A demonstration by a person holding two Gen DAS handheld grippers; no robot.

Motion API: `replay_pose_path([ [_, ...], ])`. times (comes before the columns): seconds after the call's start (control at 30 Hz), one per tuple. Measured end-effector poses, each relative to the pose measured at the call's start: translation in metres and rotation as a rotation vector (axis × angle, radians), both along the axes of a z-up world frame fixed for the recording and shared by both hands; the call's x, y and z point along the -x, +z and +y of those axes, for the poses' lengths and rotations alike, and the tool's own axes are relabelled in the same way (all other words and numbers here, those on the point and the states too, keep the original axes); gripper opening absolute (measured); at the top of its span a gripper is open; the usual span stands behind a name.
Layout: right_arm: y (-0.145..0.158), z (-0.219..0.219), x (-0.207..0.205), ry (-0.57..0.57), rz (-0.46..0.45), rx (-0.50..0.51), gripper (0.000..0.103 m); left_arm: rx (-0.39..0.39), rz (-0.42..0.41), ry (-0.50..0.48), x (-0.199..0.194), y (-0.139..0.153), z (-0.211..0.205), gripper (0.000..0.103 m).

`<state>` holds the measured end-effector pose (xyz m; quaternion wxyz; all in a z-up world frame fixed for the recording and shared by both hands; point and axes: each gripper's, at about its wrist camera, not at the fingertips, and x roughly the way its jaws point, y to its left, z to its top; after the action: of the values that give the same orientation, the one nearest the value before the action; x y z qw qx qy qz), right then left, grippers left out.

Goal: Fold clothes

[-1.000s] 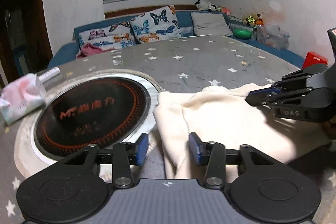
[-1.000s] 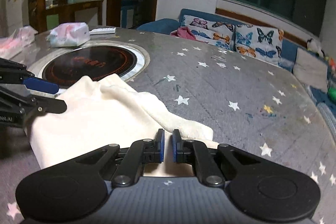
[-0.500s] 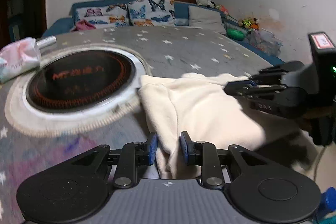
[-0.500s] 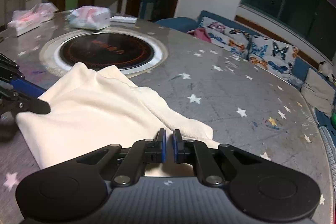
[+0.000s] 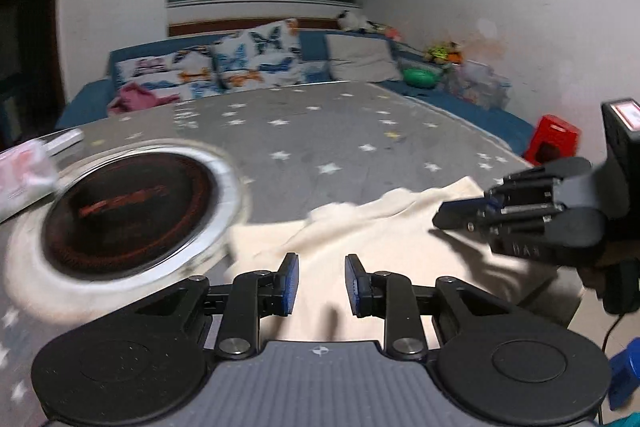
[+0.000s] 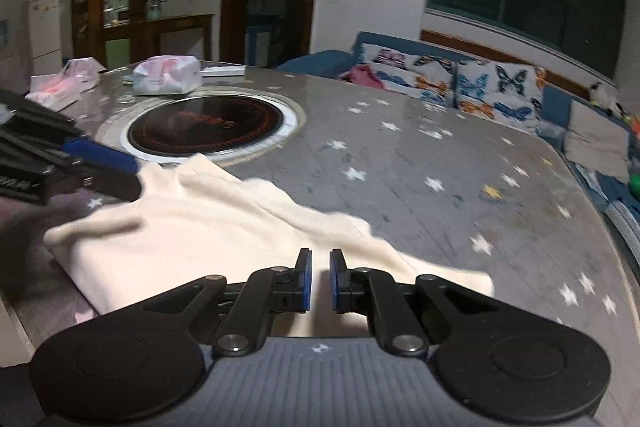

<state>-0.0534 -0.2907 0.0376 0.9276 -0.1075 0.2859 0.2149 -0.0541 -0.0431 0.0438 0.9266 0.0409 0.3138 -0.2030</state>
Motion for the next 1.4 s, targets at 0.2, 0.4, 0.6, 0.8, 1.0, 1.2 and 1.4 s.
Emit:
replay_pose_path([
  [0.2, -0.002, -0.031, 0.003, -0.080, 0.042, -0.053, 0.008, -0.011, 0.025, -0.031, -0.027, -0.008, -0.019, 0.028],
  [0.4, 0.005, -0.048, -0.007, -0.141, 0.028, -0.086, 0.008, -0.030, 0.037, -0.057, -0.049, -0.015, -0.036, 0.028],
  [0.6, -0.003, -0.064, -0.021, -0.179, 0.074, -0.110, 0.008, -0.042, 0.040, -0.054, -0.050, -0.019, -0.036, 0.030],
  [0.8, 0.011, -0.097, 0.000, -0.240, 0.079, -0.112, 0.009, -0.004, 0.018, -0.099, -0.032, -0.009, -0.044, 0.033],
  [1.0, 0.013, -0.112, 0.021, -0.229, 0.132, -0.170, 0.009, 0.022, 0.008, -0.228, -0.004, -0.003, -0.077, 0.033],
  [1.2, 0.003, -0.110, 0.021, -0.183, 0.177, -0.242, 0.009, 0.005, 0.012, -0.328, 0.010, -0.008, -0.112, 0.033],
  [1.4, -0.007, -0.104, 0.018, -0.151, 0.215, -0.299, 0.009, -0.007, 0.001, -0.339, 0.017, -0.013, -0.117, 0.035],
])
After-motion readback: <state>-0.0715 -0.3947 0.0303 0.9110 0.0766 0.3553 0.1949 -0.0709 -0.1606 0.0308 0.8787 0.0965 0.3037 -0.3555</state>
